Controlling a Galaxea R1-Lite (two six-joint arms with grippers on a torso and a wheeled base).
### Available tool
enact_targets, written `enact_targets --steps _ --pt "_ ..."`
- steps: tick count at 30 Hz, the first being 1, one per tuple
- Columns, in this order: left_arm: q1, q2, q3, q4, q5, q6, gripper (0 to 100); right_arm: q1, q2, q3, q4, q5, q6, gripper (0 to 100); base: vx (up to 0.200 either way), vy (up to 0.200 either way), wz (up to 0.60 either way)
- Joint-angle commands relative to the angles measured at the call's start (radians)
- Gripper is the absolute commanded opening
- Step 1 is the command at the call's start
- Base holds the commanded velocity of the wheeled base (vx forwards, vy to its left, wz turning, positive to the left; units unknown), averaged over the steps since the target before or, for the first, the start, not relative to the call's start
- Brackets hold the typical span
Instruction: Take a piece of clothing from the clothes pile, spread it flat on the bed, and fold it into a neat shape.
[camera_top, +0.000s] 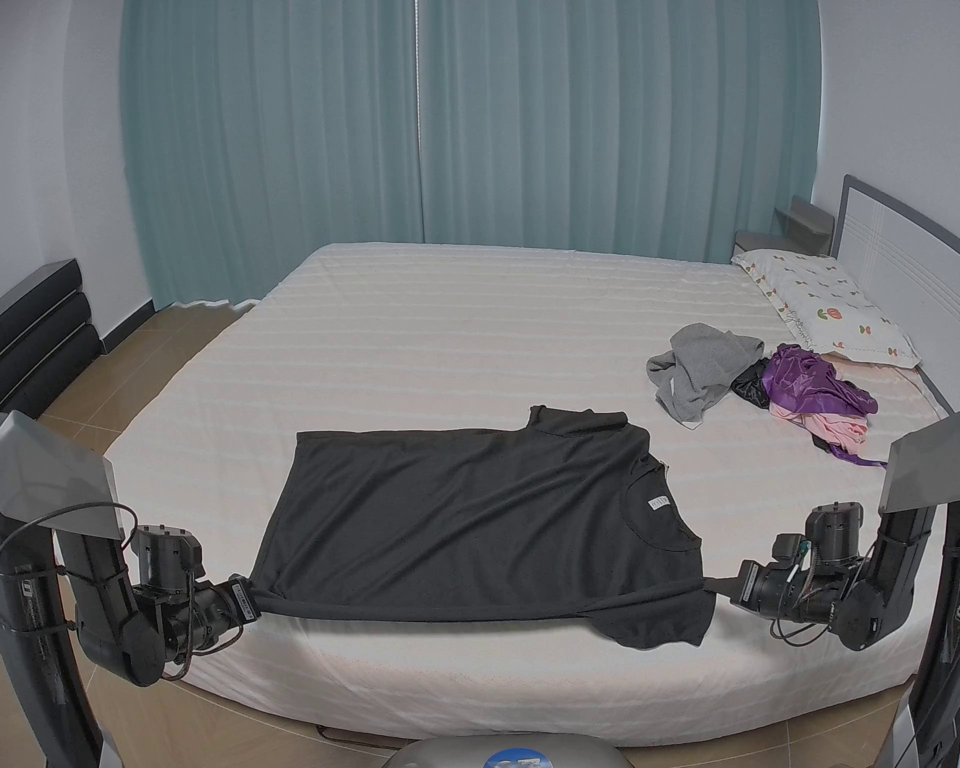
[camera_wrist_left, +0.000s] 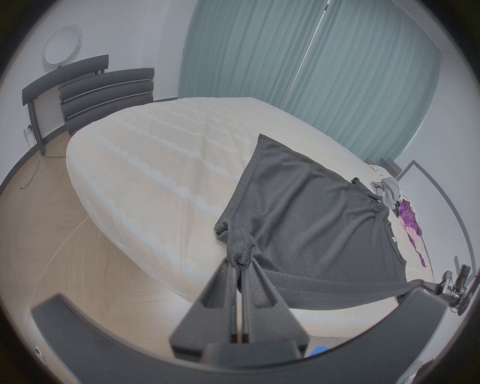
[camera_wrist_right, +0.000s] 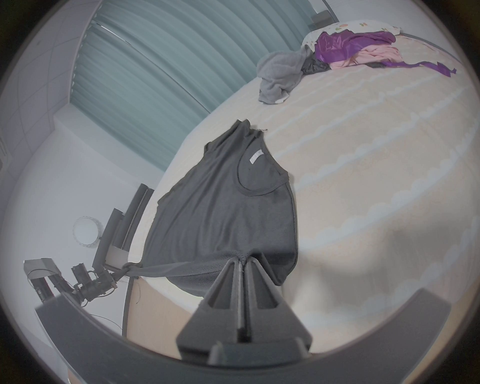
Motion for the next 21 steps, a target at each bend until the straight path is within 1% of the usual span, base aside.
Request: enact_targets --steps 1,6,10,13,17,21 --pt "0.003 -0.065 0.05 0.002 0.005 0.038 0 -0.045 -0.086 0.103 -0.064 0.035 -0.004 0 0.0 0.0 0.0" --pt "0.008 -0.097 0.11 0.0 0.007 0.126 0 -0.065 -0.09 0.194 -0.122 0.08 -0.004 0 0.0 0.0 0.0" --pt "0.008 -0.101 0.142 -0.001 0.031 0.176 0 -0.065 -0.083 0.258 -0.184 0.088 -0.011 0 0.0 0.0 0.0" --pt "0.008 -0.103 0.153 -0.003 0.043 0.186 0 -0.065 -0.083 0.292 -0.21 0.089 -0.021 0 0.0 0.0 0.0" --pt "0.008 -0.103 0.165 -0.003 0.043 0.192 0 -0.075 -0.089 0.293 -0.197 0.089 -0.043 0 0.0 0.0 0.0" --pt "0.009 -0.109 0.188 -0.003 0.043 0.222 0 -0.086 -0.098 0.293 -0.145 0.089 -0.06 0 0.0 0.0 0.0"
